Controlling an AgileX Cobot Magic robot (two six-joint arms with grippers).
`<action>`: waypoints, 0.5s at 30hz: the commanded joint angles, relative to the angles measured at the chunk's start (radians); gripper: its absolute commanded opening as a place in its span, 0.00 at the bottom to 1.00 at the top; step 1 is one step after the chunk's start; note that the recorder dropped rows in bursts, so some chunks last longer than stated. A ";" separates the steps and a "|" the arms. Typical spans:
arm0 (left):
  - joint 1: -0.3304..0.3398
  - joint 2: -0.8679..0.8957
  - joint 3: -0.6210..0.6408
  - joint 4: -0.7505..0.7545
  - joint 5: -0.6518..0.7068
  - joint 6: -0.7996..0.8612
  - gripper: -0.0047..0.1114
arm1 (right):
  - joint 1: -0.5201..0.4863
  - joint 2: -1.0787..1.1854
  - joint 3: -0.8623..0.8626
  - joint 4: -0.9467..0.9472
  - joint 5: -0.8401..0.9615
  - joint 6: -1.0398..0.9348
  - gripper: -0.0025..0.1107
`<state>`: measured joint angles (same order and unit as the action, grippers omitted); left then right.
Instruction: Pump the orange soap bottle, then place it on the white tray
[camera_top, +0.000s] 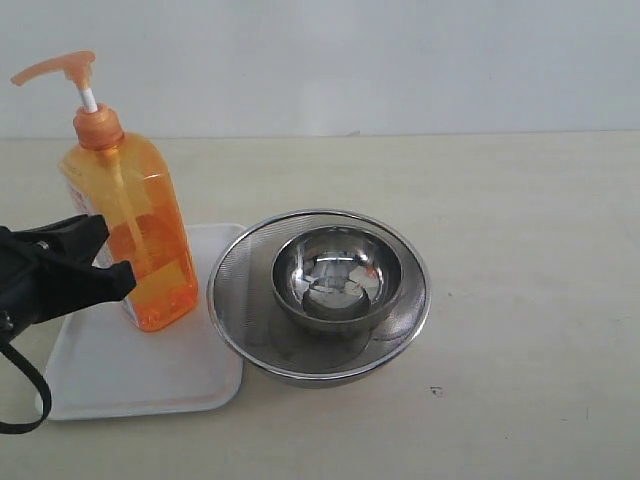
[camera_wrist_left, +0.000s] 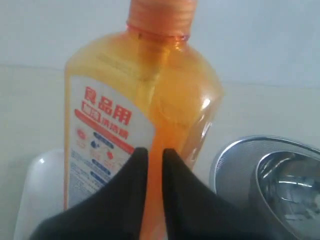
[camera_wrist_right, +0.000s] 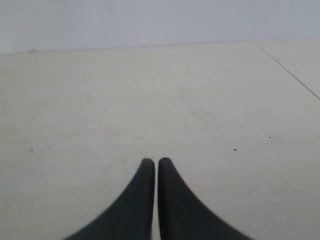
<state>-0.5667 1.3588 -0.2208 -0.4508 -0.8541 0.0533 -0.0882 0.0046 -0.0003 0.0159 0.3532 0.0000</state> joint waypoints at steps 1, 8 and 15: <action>-0.002 -0.068 -0.002 0.102 0.121 -0.116 0.38 | -0.002 -0.005 0.000 -0.001 -0.010 -0.007 0.02; -0.002 -0.132 -0.002 0.730 0.244 -0.583 0.08 | -0.002 -0.005 0.000 -0.001 -0.010 -0.007 0.02; -0.002 -0.134 -0.017 0.745 0.085 -0.601 0.08 | -0.002 -0.005 0.000 -0.001 -0.010 -0.007 0.02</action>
<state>-0.5667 1.2275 -0.2208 0.3117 -0.6901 -0.5494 -0.0882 0.0046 -0.0003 0.0159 0.3532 0.0000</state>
